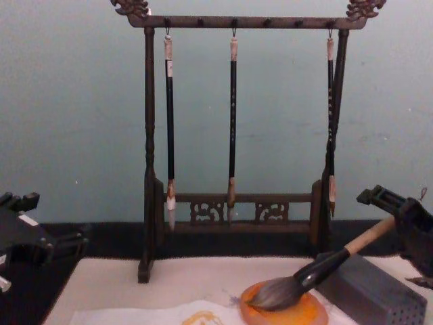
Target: Pick up the brush from the inkstone, write on the paper, then place the brush back to its original position.
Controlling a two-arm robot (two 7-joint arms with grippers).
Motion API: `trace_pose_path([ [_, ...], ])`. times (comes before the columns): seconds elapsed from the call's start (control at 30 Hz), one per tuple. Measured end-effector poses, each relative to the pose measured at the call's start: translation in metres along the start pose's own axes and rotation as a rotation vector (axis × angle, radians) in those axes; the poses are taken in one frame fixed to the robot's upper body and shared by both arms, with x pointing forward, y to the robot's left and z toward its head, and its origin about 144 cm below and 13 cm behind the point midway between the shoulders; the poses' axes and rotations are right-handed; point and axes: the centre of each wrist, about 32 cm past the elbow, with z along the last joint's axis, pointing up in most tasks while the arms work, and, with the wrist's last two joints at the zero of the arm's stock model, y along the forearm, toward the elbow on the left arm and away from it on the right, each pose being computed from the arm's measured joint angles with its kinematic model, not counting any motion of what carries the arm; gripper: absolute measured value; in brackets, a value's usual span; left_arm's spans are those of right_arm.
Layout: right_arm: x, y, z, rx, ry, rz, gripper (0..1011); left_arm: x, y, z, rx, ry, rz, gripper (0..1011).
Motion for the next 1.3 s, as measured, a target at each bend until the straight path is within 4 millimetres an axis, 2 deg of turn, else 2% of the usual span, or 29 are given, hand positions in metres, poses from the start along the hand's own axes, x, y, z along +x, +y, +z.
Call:
trace_pose_path([
  [0.73,0.0017,0.0040,0.0004,0.006,-0.011,0.001,1000,0.0000,0.0000,0.0000,0.000,0.000,0.000,1001],
  [1.03,0.0015,0.0039,0.0003,0.005,-0.010,0.001,810,0.0000,0.0000,0.0000,0.000,0.000,0.000,1001],
  [1.3,0.0015,0.0038,0.0004,0.005,-0.009,0.000,560,0.0000,0.0000,0.0000,0.000,0.000,0.000,1001],
])
